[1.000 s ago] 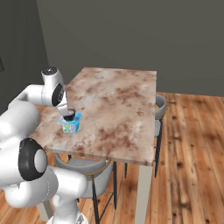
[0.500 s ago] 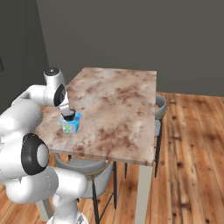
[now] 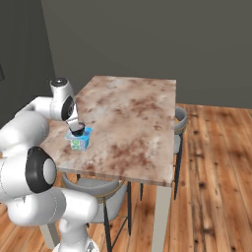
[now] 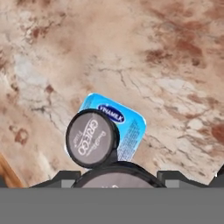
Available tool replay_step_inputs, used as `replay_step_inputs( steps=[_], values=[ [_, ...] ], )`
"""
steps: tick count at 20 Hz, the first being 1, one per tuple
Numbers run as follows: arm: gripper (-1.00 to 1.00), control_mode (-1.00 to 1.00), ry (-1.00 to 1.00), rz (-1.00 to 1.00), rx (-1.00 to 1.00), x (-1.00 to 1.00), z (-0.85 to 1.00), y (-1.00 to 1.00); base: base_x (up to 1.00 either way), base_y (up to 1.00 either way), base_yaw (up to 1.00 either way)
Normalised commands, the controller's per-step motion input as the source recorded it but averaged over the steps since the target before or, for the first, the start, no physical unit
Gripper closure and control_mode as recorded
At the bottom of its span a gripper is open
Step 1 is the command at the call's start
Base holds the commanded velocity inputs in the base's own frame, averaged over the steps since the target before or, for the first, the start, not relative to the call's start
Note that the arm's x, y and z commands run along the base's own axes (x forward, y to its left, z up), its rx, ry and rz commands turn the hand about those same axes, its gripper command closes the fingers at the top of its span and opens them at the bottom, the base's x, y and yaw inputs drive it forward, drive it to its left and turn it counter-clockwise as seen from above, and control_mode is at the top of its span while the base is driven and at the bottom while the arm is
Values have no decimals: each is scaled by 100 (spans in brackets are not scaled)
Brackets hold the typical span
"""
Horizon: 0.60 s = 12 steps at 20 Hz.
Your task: Stack the yogurt containers by placing the smaller containers on top of the larger containers.
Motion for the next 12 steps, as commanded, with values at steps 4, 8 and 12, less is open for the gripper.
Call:
replay_step_inputs(
  steps=[4,8,12],
  values=[
    [100,-100,0,0,0,13,-6,2,0,0,0],
    [100,-100,0,0,0,8,-5,4,0,0,0],
    [100,-100,0,0,0,4,-6,3,0,0,0]
  ],
)
